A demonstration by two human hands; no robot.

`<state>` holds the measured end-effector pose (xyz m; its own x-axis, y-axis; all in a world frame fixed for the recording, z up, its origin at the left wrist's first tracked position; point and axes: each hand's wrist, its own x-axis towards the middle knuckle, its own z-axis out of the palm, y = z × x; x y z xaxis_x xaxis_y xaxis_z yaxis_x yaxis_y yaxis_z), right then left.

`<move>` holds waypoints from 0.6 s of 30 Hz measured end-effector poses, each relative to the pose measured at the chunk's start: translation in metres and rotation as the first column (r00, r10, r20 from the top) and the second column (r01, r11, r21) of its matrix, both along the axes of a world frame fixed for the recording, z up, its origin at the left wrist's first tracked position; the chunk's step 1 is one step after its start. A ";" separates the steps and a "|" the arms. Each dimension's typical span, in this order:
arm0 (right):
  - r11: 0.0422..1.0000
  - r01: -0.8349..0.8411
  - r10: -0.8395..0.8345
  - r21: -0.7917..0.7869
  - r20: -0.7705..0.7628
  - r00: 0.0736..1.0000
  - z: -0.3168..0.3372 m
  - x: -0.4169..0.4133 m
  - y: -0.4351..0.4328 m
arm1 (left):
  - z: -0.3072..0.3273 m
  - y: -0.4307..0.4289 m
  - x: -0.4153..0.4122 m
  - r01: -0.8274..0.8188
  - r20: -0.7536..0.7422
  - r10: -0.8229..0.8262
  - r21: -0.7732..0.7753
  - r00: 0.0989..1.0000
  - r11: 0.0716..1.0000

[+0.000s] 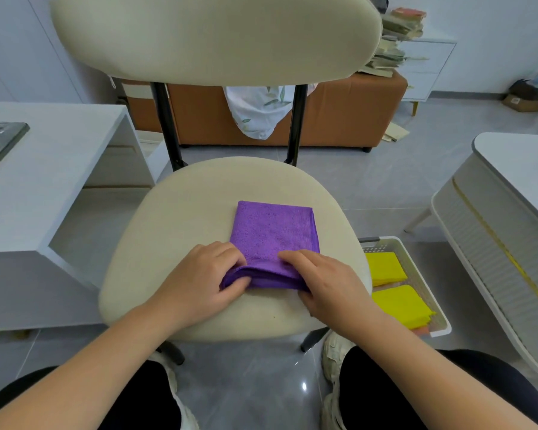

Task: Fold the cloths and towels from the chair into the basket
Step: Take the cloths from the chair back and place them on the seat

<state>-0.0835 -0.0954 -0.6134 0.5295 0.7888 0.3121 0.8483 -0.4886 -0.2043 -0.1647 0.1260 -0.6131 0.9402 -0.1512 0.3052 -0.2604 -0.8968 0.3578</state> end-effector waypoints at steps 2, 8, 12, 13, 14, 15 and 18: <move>0.997 0.022 -0.011 0.072 -0.154 0.988 0.005 0.006 -0.005 | -0.001 0.006 -0.002 0.074 -0.026 -0.072 0.050 0.997 0.996; 0.961 0.137 0.026 0.240 -0.573 0.819 0.018 0.019 -0.015 | -0.007 0.010 0.004 0.070 0.035 -0.071 0.028 0.997 0.997; 0.982 0.075 0.057 0.176 -0.647 0.761 0.021 0.025 -0.024 | -0.018 0.012 0.011 0.101 0.000 -0.101 0.021 0.995 0.995; 0.990 0.040 0.056 0.136 -0.632 0.773 0.020 0.029 -0.028 | -0.019 0.013 0.014 0.095 -0.014 -0.095 -0.002 0.995 0.995; 0.994 0.020 0.053 0.111 -0.619 0.784 0.019 0.032 -0.030 | -0.018 0.014 0.015 0.080 -0.020 -0.081 -0.044 0.997 0.996; 0.993 0.033 0.044 0.111 -0.623 0.781 0.018 0.035 -0.032 | -0.016 0.014 0.017 0.060 -0.024 -0.063 -0.105 0.998 0.993; 0.963 0.187 -0.004 0.194 -0.684 0.730 0.015 0.042 -0.026 | -0.005 0.006 0.024 -0.079 -0.098 0.047 -0.348 0.994 0.934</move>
